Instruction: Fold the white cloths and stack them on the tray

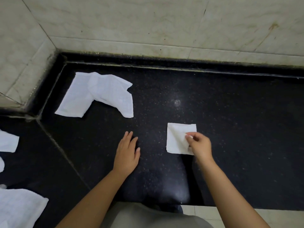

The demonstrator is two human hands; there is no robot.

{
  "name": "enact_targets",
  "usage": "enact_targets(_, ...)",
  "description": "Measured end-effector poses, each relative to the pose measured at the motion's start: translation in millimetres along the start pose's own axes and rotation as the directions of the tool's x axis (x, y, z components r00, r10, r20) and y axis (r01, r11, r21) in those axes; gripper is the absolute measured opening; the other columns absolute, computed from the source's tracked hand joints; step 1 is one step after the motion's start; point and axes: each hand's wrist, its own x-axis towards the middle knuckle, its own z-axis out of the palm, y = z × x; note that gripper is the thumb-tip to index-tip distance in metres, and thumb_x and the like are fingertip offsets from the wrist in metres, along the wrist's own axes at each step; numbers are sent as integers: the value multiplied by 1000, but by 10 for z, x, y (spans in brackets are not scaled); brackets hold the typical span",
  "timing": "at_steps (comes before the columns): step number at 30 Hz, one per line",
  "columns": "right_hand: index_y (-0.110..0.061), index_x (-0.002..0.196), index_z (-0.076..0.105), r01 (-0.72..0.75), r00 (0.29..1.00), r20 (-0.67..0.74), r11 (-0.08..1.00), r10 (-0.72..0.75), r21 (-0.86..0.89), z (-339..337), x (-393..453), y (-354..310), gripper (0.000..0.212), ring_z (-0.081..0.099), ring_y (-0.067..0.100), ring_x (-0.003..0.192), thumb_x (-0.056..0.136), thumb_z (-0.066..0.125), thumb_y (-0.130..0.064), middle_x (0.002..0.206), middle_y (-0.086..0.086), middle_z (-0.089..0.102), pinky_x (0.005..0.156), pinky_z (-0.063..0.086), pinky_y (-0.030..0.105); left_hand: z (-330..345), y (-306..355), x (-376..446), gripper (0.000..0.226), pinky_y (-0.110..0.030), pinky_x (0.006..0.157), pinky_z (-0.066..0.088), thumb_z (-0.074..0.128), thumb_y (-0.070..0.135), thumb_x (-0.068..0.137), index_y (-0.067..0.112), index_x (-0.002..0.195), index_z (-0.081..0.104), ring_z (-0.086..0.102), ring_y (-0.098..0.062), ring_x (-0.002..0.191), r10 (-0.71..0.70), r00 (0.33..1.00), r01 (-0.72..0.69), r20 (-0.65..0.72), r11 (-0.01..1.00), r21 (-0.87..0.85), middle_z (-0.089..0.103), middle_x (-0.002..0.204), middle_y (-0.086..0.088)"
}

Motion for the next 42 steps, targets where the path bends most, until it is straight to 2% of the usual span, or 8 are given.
enact_targets(4, -11, 84, 66, 207, 957, -200, 978, -209, -29, 53, -103, -140, 11, 53, 18, 71, 86, 56, -6, 76, 4, 61, 67, 44, 21, 10, -51, 32, 49, -43, 114, 22, 42, 26, 95, -1, 136, 41, 25, -32, 141, -64, 992, 47, 110, 987, 151, 34, 148, -19)
enact_targets(9, 2, 89, 66, 394, 919, 223, 774, -325, -496, 478, -173, 161, 15, 57, 32, 91, 86, 56, -9, 93, 16, 63, 77, 41, 30, 18, -76, 1, 49, -43, 111, 27, 40, 29, 95, -1, 133, 45, 35, -33, 136, -79, 985, 40, 156, 971, 236, 40, 144, -19)
enact_targets(17, 0, 116, 60, 564, 826, 410, 592, -388, -576, 287, -255, 198, 39, 56, 32, 103, 81, 64, -17, 109, 14, 61, 91, 44, 40, 27, 6, 24, 46, -45, 112, 25, 46, 23, 93, -2, 133, 45, 33, -33, 137, -39, 988, 10, 147, 981, 195, 41, 144, -19)
enact_targets(24, -13, 84, 72, 546, 818, 406, 330, -407, -770, -244, -131, 466, 57, 68, 31, 79, 32, 77, 10, 92, 7, 72, 58, 53, 37, 115, 470, 187, 47, -43, 94, 45, 39, 31, 81, 4, 108, 66, 62, -28, 112, 295, 938, -313, 181, 947, 78, 66, 117, -11)
enact_targets(31, -10, 73, 73, 662, 740, 483, 381, -467, -645, -364, 9, 440, 26, 64, 25, 58, 53, 64, 4, 72, 3, 72, 53, 57, 30, 309, 945, 247, 47, -44, 106, 37, 55, 36, 82, 8, 119, 60, 53, -23, 123, 333, 858, -397, 390, 913, 94, 60, 126, -7)
enact_targets(34, -7, 76, 70, 623, 781, 473, 460, -407, -633, -590, -31, 431, 24, 60, 31, 62, 66, 47, -5, 73, 8, 71, 58, 54, 40, 404, 1094, 281, 43, -41, 88, 52, 86, 23, 48, 16, 88, 71, 68, -17, 91, 403, 833, -499, 379, 844, 199, 70, 92, 0)
enact_targets(38, -2, 81, 66, 588, 805, 397, 507, -440, -631, -1218, -110, 537, 28, 60, 35, 78, 74, 39, -4, 84, 15, 68, 71, 50, 39, 512, 1518, 341, 5, -31, 73, 51, 58, 14, 65, 17, 67, 60, 55, -18, 67, 599, 739, -664, 308, 724, 188, 61, 66, 2)
enact_targets(42, 2, 89, 66, 497, 858, 217, 645, -466, -580, -2230, -225, 735, 26, 61, 33, 86, 76, 45, 8, 93, 19, 63, 78, 46, 28, 623, 2454, 406, 14, -29, 57, 44, 41, 25, 83, 13, 80, 48, 54, -22, 60, 740, 584, -787, 334, 618, 6, 58, 70, -4)
